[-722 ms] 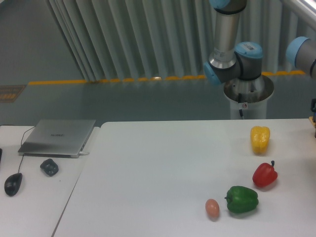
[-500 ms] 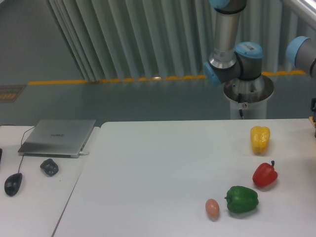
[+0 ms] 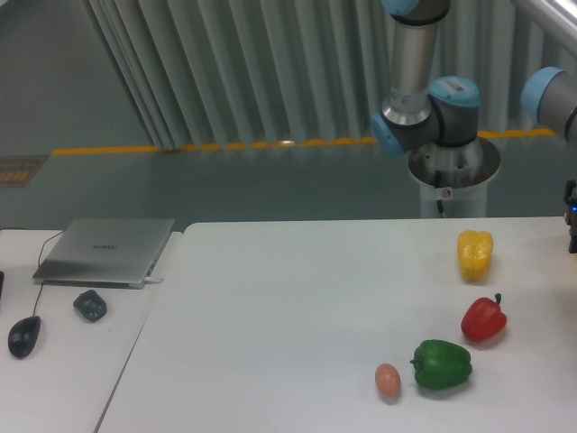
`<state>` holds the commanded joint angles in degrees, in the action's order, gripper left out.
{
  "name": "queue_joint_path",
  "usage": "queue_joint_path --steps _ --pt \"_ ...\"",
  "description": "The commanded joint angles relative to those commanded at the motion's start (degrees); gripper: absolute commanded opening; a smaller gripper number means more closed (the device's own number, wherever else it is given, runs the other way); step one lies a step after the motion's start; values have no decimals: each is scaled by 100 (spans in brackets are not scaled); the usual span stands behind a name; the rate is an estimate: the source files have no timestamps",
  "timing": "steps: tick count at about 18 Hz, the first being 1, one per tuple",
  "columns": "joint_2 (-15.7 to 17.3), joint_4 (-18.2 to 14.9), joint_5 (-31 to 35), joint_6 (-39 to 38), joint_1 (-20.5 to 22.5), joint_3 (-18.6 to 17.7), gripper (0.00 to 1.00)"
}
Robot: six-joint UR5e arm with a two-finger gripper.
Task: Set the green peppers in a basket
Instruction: 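Move the gripper in from the table edge toward the peppers, then lower the open gripper over the green bell pepper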
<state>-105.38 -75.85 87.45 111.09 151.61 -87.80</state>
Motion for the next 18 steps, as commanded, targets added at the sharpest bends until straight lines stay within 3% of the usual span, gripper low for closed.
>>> queue_joint_path --steps 5,11,16,18 --pt "114 79 27 -544 -9 -237 100" --pt "158 62 -9 -966 -61 -246 100" --pt "150 105 -17 -1773 -474 -211 100" --pt "132 324 9 -1951 -711 -194 100"
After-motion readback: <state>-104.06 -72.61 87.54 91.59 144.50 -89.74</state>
